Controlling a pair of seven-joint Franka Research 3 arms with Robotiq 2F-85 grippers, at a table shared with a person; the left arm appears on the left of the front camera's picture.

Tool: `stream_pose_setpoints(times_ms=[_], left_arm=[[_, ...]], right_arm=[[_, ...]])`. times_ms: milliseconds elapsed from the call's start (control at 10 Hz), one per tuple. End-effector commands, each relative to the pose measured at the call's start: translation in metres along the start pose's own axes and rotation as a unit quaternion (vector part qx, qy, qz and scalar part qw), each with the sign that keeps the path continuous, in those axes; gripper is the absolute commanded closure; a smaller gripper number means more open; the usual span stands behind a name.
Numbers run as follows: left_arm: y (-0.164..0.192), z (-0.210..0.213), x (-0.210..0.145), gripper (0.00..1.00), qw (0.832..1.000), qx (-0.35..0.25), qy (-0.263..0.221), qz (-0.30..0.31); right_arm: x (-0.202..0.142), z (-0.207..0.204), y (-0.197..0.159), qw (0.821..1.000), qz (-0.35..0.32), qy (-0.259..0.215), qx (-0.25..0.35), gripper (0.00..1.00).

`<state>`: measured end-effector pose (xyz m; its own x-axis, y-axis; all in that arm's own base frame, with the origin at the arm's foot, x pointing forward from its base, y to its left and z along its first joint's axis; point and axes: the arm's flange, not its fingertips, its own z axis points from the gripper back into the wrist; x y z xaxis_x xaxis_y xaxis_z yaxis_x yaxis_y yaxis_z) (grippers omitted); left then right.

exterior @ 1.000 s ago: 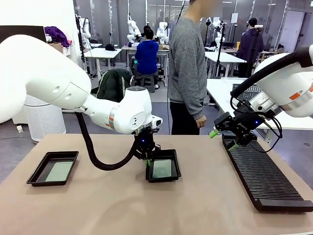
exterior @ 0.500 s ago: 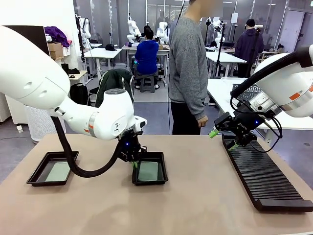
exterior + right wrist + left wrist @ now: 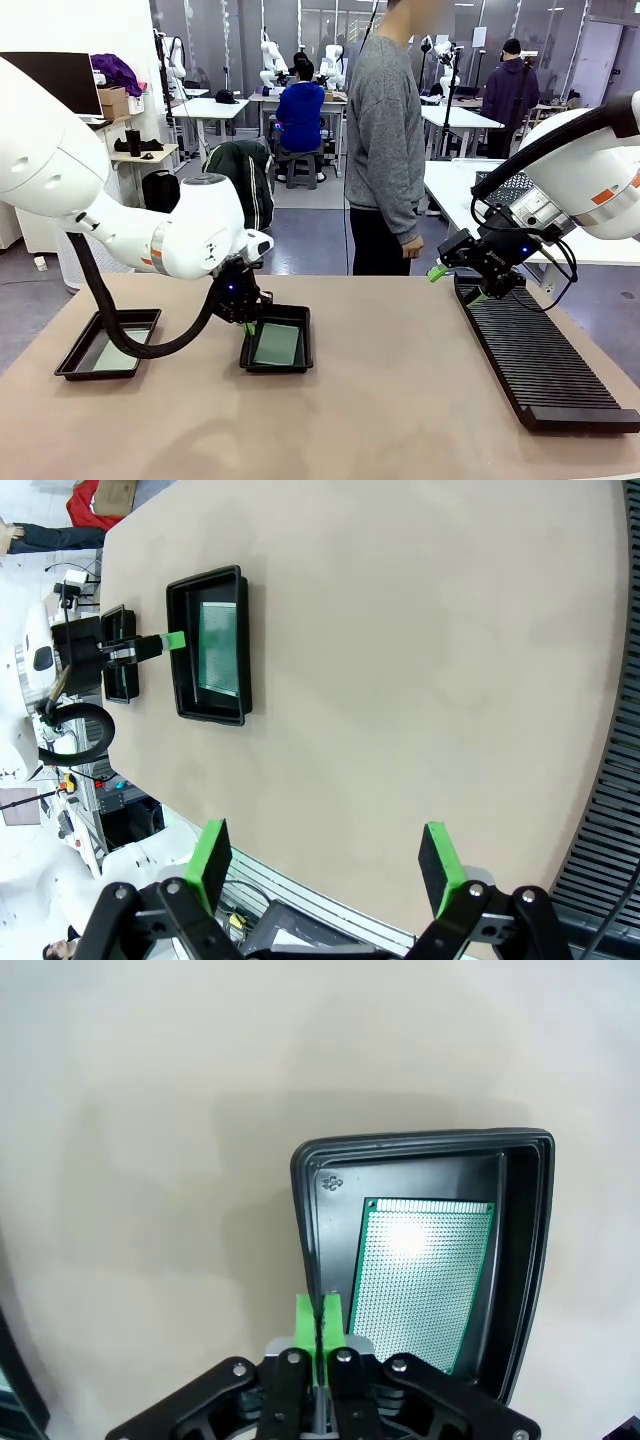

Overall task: Inspect and transfer BCBs to ESD trays.
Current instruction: Pick up the ESD tray and place it on the left side of the table.

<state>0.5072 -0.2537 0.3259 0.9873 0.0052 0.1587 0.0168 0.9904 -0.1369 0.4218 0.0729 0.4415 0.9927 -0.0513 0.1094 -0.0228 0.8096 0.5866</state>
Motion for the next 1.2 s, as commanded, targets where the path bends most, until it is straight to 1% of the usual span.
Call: stream_pose_setpoints(times_ms=[0,500,900,1100], left_arm=[[0.024,0.008,-0.003,0.97,1.0,-0.004,0.01,-0.004],[0.087,0.022,-0.003,0.97,1.0,0.0,0.029,-0.004],[0.121,0.028,-0.001,0.97,0.999,0.002,0.039,0.008],[0.139,0.028,0.0,0.97,0.999,-0.006,0.038,0.014]], right_arm=[[0.0,-0.001,0.002,1.0,-0.008,-0.004,-0.002,0.0],[0.0,-0.001,0.002,1.0,-0.008,-0.004,-0.002,0.0],[0.0,-0.001,0.002,1.0,-0.008,-0.004,-0.002,0.0],[0.0,-0.001,0.002,1.0,-0.008,-0.004,-0.002,0.0]])
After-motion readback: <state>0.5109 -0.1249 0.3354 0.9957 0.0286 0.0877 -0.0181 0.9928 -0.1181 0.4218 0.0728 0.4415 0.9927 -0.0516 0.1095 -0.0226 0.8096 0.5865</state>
